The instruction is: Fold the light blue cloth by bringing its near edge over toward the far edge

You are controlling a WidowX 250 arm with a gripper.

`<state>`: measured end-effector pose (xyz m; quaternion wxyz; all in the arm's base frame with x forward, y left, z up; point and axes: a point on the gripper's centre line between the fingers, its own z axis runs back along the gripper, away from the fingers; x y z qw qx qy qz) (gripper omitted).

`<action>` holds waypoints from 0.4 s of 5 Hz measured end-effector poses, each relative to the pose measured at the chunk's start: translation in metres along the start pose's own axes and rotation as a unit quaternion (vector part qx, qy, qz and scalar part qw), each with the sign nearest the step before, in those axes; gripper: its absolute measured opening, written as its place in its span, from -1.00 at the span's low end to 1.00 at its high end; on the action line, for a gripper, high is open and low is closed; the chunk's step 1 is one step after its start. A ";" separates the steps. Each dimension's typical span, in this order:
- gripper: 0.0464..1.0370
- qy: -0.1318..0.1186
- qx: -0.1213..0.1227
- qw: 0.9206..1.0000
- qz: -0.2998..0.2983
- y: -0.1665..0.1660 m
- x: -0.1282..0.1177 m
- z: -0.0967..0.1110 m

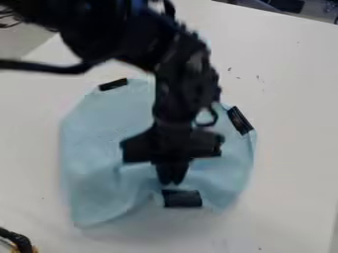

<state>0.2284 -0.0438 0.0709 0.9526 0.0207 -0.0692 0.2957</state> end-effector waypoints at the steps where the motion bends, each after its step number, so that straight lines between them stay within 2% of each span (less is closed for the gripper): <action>1: -0.99 -0.010 -0.006 1.000 0.020 -0.005 0.035 0.021; 2: -0.99 -0.043 -0.037 0.998 0.017 -0.001 0.076 0.003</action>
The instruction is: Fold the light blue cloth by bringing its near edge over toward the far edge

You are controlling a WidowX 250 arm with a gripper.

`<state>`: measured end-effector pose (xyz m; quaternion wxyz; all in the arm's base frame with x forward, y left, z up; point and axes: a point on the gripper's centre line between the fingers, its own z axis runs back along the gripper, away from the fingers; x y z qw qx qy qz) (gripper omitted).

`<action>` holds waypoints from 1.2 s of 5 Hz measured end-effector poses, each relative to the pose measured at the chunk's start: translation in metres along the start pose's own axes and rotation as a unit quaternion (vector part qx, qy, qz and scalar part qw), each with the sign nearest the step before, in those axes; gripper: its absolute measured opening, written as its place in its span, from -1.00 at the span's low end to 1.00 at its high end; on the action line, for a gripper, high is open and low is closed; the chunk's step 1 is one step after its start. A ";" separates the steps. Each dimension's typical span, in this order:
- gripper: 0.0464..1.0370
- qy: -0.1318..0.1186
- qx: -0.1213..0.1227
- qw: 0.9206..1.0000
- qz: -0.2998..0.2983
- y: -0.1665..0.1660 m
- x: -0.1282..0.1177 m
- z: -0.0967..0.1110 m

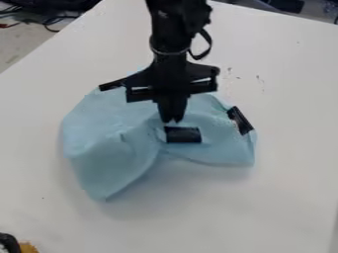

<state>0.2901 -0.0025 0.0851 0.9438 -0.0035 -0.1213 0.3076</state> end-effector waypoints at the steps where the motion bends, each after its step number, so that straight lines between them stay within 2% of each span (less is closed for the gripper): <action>1: -0.99 0.002 -0.035 0.999 -0.027 0.005 0.034 -0.035; 2: -0.99 0.008 -0.069 0.996 -0.055 0.007 0.057 -0.067; 3: -0.99 0.008 -0.078 0.991 -0.104 0.005 0.083 -0.079; 4: -0.99 0.001 -0.080 0.985 -0.156 -0.004 0.104 -0.079; 5: -0.94 0.004 -0.086 0.983 -0.161 -0.006 0.105 -0.081; 6: -0.64 0.020 -0.075 0.987 -0.141 0.002 0.091 -0.089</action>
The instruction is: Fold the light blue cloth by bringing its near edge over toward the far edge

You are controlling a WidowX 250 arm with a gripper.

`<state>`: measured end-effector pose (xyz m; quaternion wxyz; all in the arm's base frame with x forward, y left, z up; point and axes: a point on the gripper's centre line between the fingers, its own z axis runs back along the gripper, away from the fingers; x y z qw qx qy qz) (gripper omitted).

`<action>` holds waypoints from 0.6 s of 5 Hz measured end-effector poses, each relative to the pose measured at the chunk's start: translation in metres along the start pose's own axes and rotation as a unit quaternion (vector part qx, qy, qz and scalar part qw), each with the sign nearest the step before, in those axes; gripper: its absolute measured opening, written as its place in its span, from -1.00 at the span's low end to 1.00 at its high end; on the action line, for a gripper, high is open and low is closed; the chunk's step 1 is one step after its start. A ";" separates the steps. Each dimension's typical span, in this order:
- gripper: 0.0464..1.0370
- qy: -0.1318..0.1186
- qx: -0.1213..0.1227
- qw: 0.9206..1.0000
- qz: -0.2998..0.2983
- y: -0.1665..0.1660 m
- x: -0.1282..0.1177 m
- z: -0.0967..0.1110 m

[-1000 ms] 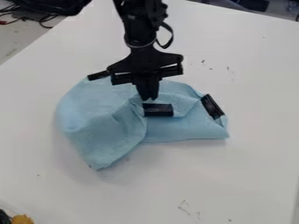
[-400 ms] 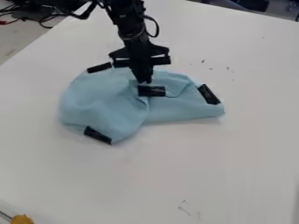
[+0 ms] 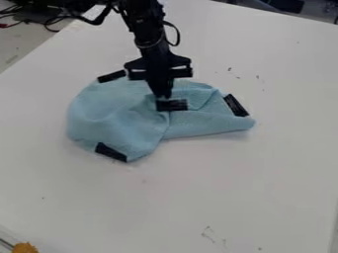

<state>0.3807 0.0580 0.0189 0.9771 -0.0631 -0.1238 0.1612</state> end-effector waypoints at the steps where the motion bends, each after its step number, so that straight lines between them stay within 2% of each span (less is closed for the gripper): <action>1: -0.11 -0.002 0.016 1.000 -0.003 0.004 0.000 0.007; 2: 0.48 -0.012 0.050 0.999 -0.012 0.005 0.002 0.025; 3: 0.93 -0.021 0.097 0.994 -0.038 -0.004 0.004 0.045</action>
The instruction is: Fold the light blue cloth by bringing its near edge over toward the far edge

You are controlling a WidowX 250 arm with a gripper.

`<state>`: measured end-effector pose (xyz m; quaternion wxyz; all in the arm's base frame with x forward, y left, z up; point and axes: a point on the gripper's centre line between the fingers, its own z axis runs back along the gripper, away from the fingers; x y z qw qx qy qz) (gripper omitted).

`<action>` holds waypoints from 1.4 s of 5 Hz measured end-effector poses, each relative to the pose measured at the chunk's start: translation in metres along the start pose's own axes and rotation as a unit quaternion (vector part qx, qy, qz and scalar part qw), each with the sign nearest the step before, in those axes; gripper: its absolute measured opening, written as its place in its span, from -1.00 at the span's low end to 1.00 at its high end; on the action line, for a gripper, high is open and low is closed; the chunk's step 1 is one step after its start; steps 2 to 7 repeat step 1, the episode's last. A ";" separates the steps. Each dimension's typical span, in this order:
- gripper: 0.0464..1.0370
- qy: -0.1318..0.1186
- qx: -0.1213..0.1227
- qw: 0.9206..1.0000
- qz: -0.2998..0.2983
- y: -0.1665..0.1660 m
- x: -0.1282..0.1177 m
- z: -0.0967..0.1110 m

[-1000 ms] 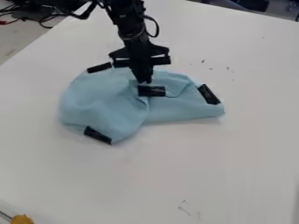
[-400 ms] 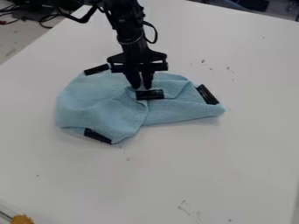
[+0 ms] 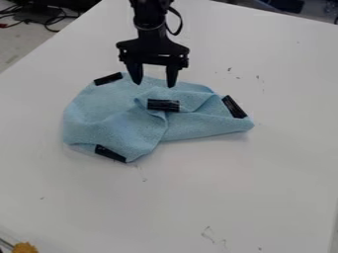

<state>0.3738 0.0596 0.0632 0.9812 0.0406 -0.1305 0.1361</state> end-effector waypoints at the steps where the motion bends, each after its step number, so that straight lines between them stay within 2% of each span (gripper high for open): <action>1: 0.94 -0.003 0.021 1.000 -0.020 0.001 0.006 0.008; 7: 0.94 -0.003 0.021 1.000 -0.020 0.001 0.006 0.008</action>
